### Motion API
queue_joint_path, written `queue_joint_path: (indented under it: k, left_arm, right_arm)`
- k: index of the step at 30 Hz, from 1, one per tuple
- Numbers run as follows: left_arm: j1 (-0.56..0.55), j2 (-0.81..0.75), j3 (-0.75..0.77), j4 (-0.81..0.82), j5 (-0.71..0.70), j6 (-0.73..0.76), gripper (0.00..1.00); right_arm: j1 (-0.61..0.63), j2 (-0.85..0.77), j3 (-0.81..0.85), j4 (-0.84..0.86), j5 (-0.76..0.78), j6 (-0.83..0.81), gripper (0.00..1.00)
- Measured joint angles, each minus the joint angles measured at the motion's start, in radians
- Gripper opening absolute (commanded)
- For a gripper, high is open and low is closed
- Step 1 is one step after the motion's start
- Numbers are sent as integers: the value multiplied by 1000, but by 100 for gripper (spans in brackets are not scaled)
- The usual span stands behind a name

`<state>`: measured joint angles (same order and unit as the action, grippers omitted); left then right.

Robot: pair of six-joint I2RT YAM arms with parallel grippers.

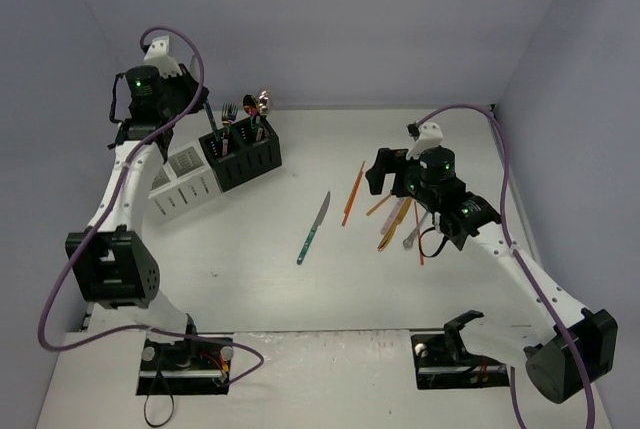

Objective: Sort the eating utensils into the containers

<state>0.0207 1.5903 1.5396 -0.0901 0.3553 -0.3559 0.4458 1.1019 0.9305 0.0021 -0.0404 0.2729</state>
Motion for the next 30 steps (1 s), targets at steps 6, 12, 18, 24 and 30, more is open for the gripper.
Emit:
queue_joint_path:
  k: [6,12,18,24,30]
  left_arm:
    - [38,179,17,85,52,28,0]
    - [39,292,15,114,96,72,0]
    - [34,274,-47,160,130,112,14]
    - [26,208,-126,178,127,125,49]
    - [24,129,-147,171,105,129,66]
  right_arm:
    - [-10,-35,-25,-41,46,7,96]
    - [-28,-62,-42,-69,79,11,96]
    - [-43,-63,-63,-100,115,25,96]
    - [-102,-32,-69,-136,157,84,94]
    - [-154,75,-68,-177,174,159,91]
